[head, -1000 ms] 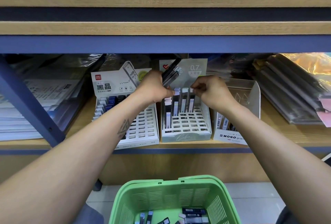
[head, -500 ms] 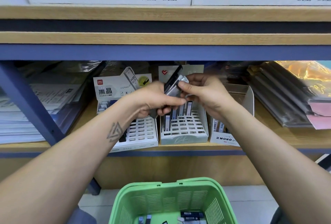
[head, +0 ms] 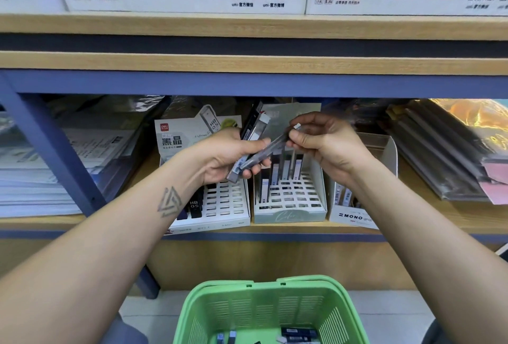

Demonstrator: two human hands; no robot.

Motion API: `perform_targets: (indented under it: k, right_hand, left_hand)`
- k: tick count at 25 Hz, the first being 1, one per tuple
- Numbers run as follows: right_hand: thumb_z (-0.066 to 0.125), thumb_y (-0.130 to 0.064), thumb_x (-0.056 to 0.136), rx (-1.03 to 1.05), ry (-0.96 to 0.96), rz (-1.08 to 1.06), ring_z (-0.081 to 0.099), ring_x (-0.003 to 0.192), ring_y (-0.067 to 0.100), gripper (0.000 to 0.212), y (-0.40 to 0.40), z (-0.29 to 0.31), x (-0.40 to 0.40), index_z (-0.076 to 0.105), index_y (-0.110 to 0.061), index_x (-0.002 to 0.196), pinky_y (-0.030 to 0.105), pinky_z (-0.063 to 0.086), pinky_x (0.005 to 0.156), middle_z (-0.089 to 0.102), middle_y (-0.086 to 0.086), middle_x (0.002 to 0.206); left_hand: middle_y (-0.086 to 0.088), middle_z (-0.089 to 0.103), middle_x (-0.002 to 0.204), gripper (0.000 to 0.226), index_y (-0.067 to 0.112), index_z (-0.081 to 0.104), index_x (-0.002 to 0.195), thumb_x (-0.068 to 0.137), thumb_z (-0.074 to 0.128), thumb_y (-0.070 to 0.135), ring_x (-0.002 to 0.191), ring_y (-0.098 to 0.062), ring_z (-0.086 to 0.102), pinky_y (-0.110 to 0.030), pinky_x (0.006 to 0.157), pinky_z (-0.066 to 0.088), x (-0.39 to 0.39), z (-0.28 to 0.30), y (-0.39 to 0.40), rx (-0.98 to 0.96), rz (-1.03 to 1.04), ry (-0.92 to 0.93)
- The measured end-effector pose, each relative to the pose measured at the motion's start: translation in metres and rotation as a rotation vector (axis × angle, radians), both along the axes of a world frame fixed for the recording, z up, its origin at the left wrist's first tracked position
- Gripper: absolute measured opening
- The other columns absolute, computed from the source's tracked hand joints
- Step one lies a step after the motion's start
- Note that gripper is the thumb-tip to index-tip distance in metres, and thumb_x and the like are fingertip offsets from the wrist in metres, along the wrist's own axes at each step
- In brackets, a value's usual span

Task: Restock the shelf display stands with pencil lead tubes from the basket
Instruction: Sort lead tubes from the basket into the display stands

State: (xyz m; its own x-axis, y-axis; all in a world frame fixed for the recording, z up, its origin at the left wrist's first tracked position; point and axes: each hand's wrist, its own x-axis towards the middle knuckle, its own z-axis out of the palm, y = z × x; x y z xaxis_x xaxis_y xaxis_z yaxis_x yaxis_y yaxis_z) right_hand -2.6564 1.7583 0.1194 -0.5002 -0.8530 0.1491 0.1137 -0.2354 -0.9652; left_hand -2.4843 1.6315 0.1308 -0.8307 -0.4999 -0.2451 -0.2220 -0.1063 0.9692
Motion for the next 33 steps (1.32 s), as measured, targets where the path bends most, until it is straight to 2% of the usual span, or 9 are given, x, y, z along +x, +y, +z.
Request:
perform_targets:
  k: [4, 9, 16, 20, 22, 25, 27, 31, 33]
  right_hand:
    - [0.071, 0.009, 0.080, -0.006, -0.098, -0.003, 0.074, 0.085, 0.027, 0.029, -0.002, -0.001, -0.001, 0.069, 0.000, 0.107, 0.023, 0.058, 0.072, 0.072, 0.024, 0.103]
    - [0.067, 0.016, 0.083, 0.063, -0.106, -0.097, 0.075, 0.082, 0.032, 0.020, -0.002, 0.002, -0.010, 0.068, 0.004, 0.099, 0.026, 0.061, 0.069, 0.075, 0.023, 0.094]
    - [0.062, 0.017, 0.085, 0.049, -0.050, -0.045, 0.075, 0.091, 0.029, 0.028, 0.000, 0.004, -0.019, 0.072, -0.002, 0.102, 0.027, 0.061, 0.075, 0.076, 0.020, 0.093]
    - [0.061, 0.016, 0.086, 0.034, -0.045, -0.052, 0.074, 0.085, 0.026, 0.029, 0.001, 0.004, -0.021, 0.076, -0.006, 0.098, 0.026, 0.060, 0.071, 0.077, 0.017, 0.091]
    - [0.063, 0.012, 0.087, 0.056, 0.056, -0.080, 0.072, 0.080, 0.020, 0.029, 0.003, 0.005, -0.024, 0.078, -0.011, 0.098, 0.024, 0.058, 0.070, 0.075, 0.012, 0.088]
    - [0.070, 0.004, 0.088, 0.131, 0.441, -0.217, 0.070, 0.082, 0.014, 0.024, 0.004, 0.002, -0.030, 0.076, -0.014, 0.102, 0.022, 0.059, 0.075, 0.071, 0.008, 0.090]
    - [0.073, 0.000, 0.088, 0.168, 0.659, -0.298, 0.069, 0.087, 0.012, 0.020, 0.000, -0.003, -0.031, 0.072, -0.014, 0.101, 0.023, 0.058, 0.081, 0.071, 0.001, 0.091]
    - [0.074, -0.001, 0.088, 0.187, 0.755, -0.300, 0.069, 0.092, 0.013, 0.022, -0.008, -0.017, -0.025, 0.069, -0.020, 0.098, 0.025, 0.057, 0.085, 0.071, -0.004, 0.094]
    - [0.074, -0.002, 0.088, 0.204, 0.778, -0.278, 0.070, 0.091, 0.015, 0.022, -0.010, -0.022, -0.024, 0.069, -0.021, 0.098, 0.029, 0.058, 0.085, 0.072, -0.001, 0.094]
  left_hand:
    - [-0.011, 0.063, 0.068, 0.031, -0.008, 0.066, 0.101, 0.089, 0.076, 0.019, 0.050, -0.013, 0.053, -0.019, 0.038, 0.041, -0.008, 0.000, 0.002, -0.110, 0.115, 0.076]
    - [-0.001, 0.068, 0.062, 0.017, 0.005, 0.069, 0.097, 0.094, 0.071, 0.022, 0.052, -0.013, 0.062, -0.023, 0.043, 0.048, -0.015, -0.004, 0.007, -0.318, 0.041, 0.101]
    - [-0.017, 0.074, 0.082, 0.026, -0.004, 0.068, 0.106, 0.095, 0.069, 0.020, 0.074, -0.029, 0.075, -0.036, 0.062, 0.064, -0.015, -0.007, 0.004, -0.124, -0.039, 0.096]
    - [-0.022, 0.074, 0.086, 0.025, -0.005, 0.065, 0.107, 0.096, 0.067, 0.018, 0.073, -0.032, 0.075, -0.032, 0.056, 0.061, -0.015, -0.008, 0.001, -0.153, -0.023, 0.049]
    - [-0.014, 0.073, 0.075, 0.022, 0.000, 0.062, 0.101, 0.098, 0.067, 0.022, 0.056, -0.022, 0.069, -0.025, 0.043, 0.051, -0.015, -0.007, 0.000, -0.289, 0.056, -0.025]
    - [0.004, 0.060, 0.047, 0.026, 0.011, 0.059, 0.081, 0.096, 0.069, 0.030, 0.034, -0.008, 0.044, -0.017, 0.034, 0.030, -0.019, -0.005, -0.002, -0.532, 0.179, -0.132]
    - [0.008, 0.051, 0.037, 0.030, 0.015, 0.055, 0.074, 0.094, 0.071, 0.030, 0.027, -0.003, 0.038, -0.014, 0.032, 0.027, -0.025, -0.004, -0.002, -0.596, 0.218, -0.140]
    - [0.008, 0.052, 0.054, 0.029, 0.021, 0.054, 0.074, 0.087, 0.079, 0.026, 0.030, 0.001, 0.045, -0.011, 0.032, 0.029, -0.035, -0.008, -0.002, -0.706, 0.225, -0.143]
    - [0.006, 0.059, 0.067, 0.023, 0.019, 0.060, 0.082, 0.084, 0.081, 0.025, 0.048, 0.000, 0.054, -0.014, 0.040, 0.036, -0.038, -0.010, -0.002, -0.736, 0.208, -0.158]
